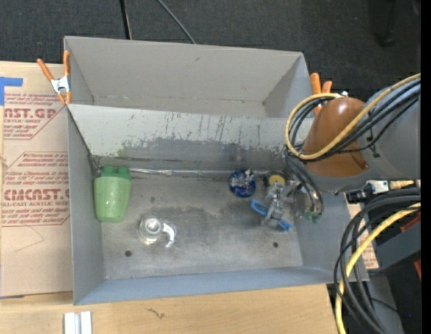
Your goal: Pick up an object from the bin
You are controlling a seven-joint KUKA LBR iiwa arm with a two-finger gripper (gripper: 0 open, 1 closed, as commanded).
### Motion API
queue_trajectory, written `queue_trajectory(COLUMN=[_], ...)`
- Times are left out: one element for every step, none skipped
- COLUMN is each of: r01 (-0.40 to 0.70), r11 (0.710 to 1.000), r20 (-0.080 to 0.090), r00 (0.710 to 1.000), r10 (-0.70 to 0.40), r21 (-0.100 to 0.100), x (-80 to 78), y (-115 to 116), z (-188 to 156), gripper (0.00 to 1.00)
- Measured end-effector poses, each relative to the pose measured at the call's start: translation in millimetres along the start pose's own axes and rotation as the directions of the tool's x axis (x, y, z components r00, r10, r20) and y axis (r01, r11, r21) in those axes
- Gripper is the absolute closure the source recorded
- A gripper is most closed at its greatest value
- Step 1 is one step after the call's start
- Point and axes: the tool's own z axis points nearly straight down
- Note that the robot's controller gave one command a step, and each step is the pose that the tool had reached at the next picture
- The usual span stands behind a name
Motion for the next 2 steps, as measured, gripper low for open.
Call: queue_trajectory(r01=[0.0,0.0], r11=[1.0,1.0], r20=[0.001,0.001], r00=[1.0,1.0], r10=[0.0,0.0], r21=[-0.001,-0.001], x=[-0.7,-1.4], y=[0,1], z=[-24,-40], gripper=[1.0,1.0])
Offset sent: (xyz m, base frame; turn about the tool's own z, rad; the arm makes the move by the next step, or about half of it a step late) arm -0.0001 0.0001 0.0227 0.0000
